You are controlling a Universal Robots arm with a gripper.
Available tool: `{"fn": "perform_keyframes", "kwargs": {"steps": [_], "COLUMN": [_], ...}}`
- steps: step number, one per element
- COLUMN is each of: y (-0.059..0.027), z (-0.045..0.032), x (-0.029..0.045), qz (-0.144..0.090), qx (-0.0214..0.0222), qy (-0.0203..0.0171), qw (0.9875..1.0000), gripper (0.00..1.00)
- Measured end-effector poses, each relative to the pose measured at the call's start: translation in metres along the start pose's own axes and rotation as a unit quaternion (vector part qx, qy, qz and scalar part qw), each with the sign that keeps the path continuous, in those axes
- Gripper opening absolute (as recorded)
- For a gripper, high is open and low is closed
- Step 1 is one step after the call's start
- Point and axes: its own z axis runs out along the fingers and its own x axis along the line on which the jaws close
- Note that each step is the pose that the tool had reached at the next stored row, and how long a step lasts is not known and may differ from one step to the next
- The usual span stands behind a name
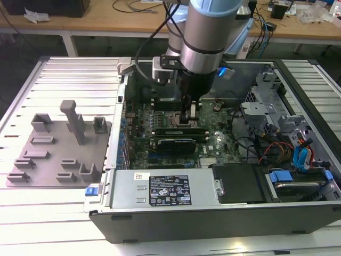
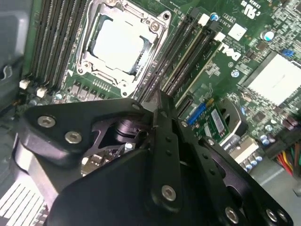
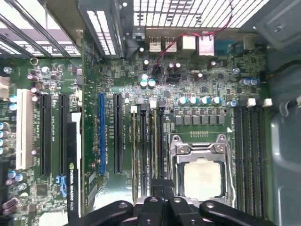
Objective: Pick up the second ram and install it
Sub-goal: 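Insert the second ram into the second slot, then press down the second ram until it locks into place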
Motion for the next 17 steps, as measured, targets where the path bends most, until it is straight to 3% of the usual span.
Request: {"fn": "perform_keyframes", "kwargs": {"steps": [14,17], "y": [0.0,-0.0069], "z": [-0.0032,-0.0035], "x": [-0.0003,-0.0004], "qz": [0.0,0.0], "qx": [0.0001,0.0], "qy": [0.0002,0.0003], "qw": [1.0,1.0], "gripper": [0.08,0.08]}}
